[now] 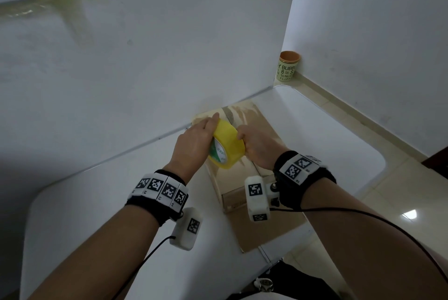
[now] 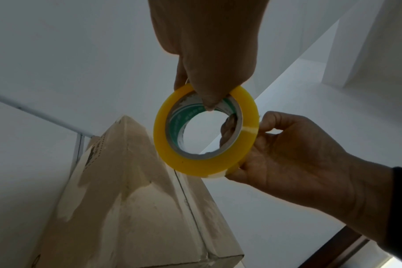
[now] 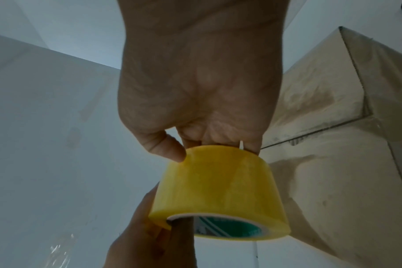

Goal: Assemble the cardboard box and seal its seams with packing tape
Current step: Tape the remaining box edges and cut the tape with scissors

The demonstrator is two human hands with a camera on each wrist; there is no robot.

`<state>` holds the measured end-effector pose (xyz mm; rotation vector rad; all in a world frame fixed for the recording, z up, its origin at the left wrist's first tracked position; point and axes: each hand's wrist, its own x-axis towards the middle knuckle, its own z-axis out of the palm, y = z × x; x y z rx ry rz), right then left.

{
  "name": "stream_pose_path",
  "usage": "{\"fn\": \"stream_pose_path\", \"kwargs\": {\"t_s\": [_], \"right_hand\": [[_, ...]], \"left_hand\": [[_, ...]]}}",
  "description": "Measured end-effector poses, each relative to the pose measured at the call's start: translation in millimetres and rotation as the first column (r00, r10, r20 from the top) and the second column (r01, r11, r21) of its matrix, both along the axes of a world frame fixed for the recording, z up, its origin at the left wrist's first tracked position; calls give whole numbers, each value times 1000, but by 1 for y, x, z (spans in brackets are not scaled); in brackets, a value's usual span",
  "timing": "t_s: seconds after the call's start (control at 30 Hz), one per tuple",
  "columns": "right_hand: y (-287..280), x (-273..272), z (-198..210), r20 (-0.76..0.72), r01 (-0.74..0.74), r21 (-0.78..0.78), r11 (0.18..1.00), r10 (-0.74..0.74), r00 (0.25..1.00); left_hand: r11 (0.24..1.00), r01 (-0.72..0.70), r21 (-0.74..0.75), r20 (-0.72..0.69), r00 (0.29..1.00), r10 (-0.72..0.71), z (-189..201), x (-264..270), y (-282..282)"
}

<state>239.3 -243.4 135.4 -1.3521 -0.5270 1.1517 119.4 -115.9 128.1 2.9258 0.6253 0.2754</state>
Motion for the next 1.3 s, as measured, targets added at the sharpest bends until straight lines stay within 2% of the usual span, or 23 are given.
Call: {"fn": "stream_pose_path", "kwargs": {"t_s": [0.07, 0.17, 0.27, 0.47, 0.63, 0.83, 1.0, 1.2, 1.3], "right_hand": [[0, -1, -1, 98, -56, -34, 998, 59, 993], [-2, -8, 7, 39, -133, -87, 987, 137, 990], [-2, -7, 1, 108, -156, -95, 983, 166, 980], [1, -3, -2, 206, -76, -123, 989, 100, 973], [3, 3, -11, 261, -47, -138, 989, 82, 962], [5, 8, -19, 373, -73, -193, 979, 142, 917], [8, 9, -15, 500, -82, -266, 961, 210, 840], [8, 11, -6, 600, -68, -265, 962, 220, 770], [7, 9, -2, 609, -87, -263, 961, 236, 757]], "left_hand": [[993, 24, -115, 75, 997, -15, -6, 0, 6], [921, 103, -376, 187, 982, -34, -6, -2, 16], [889, 88, -450, 197, 980, 3, 6, -2, 13], [947, 183, -264, 284, 953, -105, 2, 8, 1], [963, 231, -139, 327, 929, -176, 2, 11, -5], [985, 168, 26, 130, 977, -170, 7, 16, -13], [975, 127, 180, -53, 991, -119, 16, 21, -23], [958, 117, 263, -110, 990, -91, 25, 24, -32], [947, 91, 307, -138, 989, -50, 29, 24, -35]]}}
